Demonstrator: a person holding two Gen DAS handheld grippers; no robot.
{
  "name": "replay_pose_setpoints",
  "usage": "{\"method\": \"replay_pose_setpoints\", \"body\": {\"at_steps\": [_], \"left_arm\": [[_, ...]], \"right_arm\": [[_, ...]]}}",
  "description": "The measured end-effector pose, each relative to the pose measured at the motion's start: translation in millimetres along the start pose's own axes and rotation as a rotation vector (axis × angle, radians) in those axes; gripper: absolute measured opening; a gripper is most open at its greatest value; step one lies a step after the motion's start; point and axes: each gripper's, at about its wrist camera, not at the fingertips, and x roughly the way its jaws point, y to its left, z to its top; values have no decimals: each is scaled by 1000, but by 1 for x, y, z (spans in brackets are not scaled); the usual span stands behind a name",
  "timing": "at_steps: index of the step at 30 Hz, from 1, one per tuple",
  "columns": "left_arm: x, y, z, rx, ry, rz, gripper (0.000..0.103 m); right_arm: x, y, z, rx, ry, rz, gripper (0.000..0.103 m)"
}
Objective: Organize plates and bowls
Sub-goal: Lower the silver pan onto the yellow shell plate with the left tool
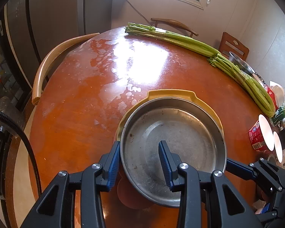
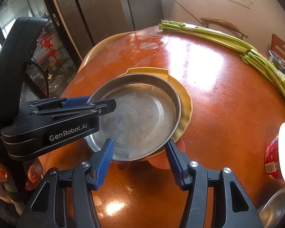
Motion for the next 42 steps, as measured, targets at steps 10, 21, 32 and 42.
{"method": "replay_pose_setpoints", "body": {"at_steps": [10, 21, 32, 42], "left_arm": [[2, -3, 2, 0, -5, 0, 40], [-1, -3, 2, 2, -16, -4, 40], [-7, -4, 2, 2, -37, -6, 40], [-12, -6, 3, 5, -55, -4, 40]], "right_arm": [[-2, -3, -2, 1, -12, -18, 59], [2, -3, -2, 2, -5, -30, 59], [-6, -8, -2, 14, -41, -57, 59], [-10, -7, -4, 14, -52, -57, 59]]}}
